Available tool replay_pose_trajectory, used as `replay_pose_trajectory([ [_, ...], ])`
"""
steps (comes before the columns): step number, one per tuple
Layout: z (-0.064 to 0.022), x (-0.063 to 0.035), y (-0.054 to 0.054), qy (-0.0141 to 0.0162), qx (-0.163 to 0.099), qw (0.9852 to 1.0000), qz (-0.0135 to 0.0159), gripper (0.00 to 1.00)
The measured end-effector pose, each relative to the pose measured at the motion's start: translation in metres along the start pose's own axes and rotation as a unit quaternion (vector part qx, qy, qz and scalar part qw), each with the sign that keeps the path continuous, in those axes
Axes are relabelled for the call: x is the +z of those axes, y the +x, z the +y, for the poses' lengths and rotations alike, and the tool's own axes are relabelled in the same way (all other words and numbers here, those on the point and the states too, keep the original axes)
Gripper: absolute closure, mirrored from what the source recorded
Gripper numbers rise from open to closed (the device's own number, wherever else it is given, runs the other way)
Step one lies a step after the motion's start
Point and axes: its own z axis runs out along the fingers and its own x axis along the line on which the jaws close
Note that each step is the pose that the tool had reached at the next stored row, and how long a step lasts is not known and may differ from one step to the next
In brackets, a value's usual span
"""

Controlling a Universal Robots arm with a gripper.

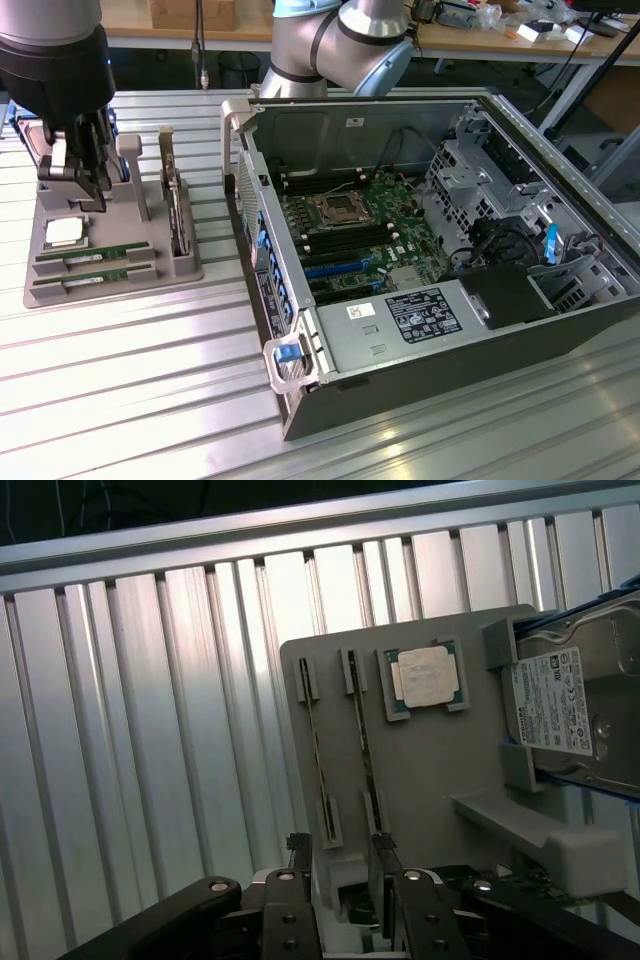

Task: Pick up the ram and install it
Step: 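Pick up the ram and move it above insertion slot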

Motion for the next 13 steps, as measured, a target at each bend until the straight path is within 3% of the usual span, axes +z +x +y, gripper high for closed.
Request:
replay_pose_trajectory([
  [13,-0.0008,0.0174,0.000,0.0000,0.000,1.0000,0.0000,0.64],
])
